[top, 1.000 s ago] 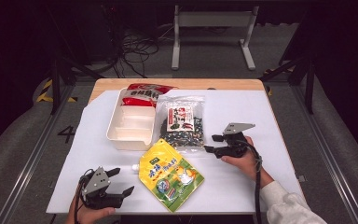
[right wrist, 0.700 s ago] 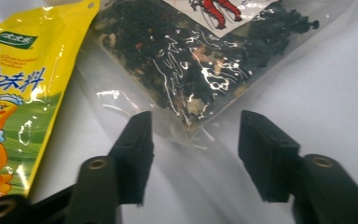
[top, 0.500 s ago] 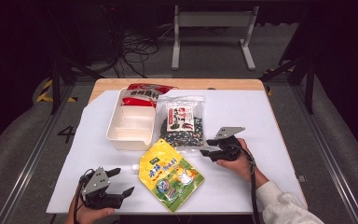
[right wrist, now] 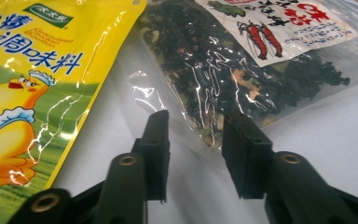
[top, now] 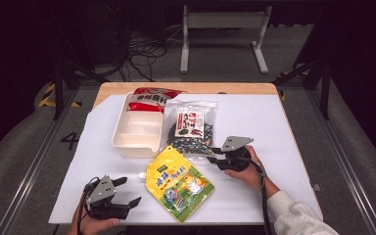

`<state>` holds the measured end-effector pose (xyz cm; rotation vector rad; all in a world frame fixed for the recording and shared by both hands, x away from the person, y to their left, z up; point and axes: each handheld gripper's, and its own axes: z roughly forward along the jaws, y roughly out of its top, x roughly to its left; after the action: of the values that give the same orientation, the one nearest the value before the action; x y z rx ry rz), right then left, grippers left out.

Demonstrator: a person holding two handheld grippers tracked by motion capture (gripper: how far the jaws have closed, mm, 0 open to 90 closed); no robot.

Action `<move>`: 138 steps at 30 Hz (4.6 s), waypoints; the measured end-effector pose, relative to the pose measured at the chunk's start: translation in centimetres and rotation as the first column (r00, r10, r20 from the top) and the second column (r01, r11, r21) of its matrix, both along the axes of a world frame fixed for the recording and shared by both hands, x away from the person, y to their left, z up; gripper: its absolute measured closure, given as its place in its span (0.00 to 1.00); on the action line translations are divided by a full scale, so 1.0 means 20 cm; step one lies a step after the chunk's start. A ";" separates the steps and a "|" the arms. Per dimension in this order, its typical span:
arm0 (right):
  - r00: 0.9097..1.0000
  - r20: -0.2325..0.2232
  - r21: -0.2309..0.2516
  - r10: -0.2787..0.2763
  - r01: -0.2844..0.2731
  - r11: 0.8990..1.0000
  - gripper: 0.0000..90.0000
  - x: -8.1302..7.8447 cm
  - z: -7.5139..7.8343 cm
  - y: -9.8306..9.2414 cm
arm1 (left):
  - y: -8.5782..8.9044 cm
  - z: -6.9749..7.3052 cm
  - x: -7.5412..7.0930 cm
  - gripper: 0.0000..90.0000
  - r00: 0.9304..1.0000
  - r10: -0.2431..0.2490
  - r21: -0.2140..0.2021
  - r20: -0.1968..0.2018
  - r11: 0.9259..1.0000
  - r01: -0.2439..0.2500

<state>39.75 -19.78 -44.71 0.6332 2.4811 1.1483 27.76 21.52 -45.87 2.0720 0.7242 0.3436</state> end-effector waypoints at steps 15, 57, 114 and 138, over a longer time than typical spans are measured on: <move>0.997 -0.006 -0.058 0.075 -0.075 0.995 1.00 -0.02 0.01 -0.01 | 0.00 0.01 -0.01 0.22 1.000 -0.003 -0.011 0.001 1.000 0.003; 0.996 -0.079 -0.096 -0.049 0.041 0.995 1.00 -0.37 0.03 -0.60 | -1.06 0.19 0.80 0.12 0.953 -0.179 -0.063 -0.243 0.984 0.168; 0.982 -0.026 0.045 -0.187 0.188 0.981 0.52 -0.35 0.06 -0.70 | -1.01 0.50 0.77 0.89 0.967 -0.239 -0.335 0.087 0.907 0.255; 0.979 -0.046 0.046 -0.198 0.200 0.979 0.48 -0.34 0.03 -0.67 | -0.19 0.79 0.75 0.89 0.957 -0.031 -0.270 0.289 0.956 0.112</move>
<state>33.03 -33.18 -44.06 0.9051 2.3639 1.1342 42.73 17.66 -29.97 1.7271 0.4909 0.4558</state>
